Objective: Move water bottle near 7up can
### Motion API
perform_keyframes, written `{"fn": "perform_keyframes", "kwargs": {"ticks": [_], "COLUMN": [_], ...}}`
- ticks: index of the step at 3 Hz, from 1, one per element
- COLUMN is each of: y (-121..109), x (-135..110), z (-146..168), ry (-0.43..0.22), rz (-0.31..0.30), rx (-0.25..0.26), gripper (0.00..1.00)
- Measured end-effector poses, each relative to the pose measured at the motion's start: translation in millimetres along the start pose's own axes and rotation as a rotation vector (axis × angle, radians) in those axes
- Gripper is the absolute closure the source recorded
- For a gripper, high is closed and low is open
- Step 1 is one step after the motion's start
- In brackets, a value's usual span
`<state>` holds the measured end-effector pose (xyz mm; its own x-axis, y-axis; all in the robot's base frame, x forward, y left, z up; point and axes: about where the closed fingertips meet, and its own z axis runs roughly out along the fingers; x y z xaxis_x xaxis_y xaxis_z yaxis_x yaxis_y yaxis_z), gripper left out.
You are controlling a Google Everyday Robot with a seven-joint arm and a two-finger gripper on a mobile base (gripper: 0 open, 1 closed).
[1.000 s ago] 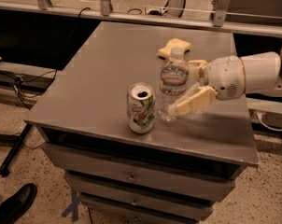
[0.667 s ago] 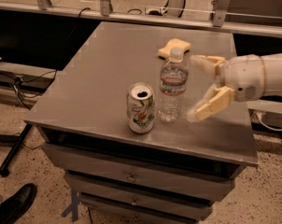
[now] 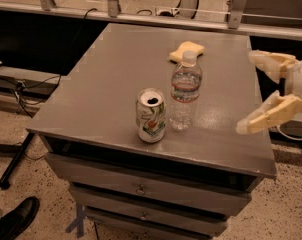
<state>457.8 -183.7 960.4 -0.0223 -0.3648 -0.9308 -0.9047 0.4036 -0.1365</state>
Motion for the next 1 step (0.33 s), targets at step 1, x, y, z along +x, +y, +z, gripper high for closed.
{"fn": "perform_keyframes", "kwargs": {"ticks": [1], "y": [0.3], "x": [-0.9], "z": [2.6], "ry": [-0.001], "rz": [-0.002], "rx": [-0.005], "gripper": [0.0]}}
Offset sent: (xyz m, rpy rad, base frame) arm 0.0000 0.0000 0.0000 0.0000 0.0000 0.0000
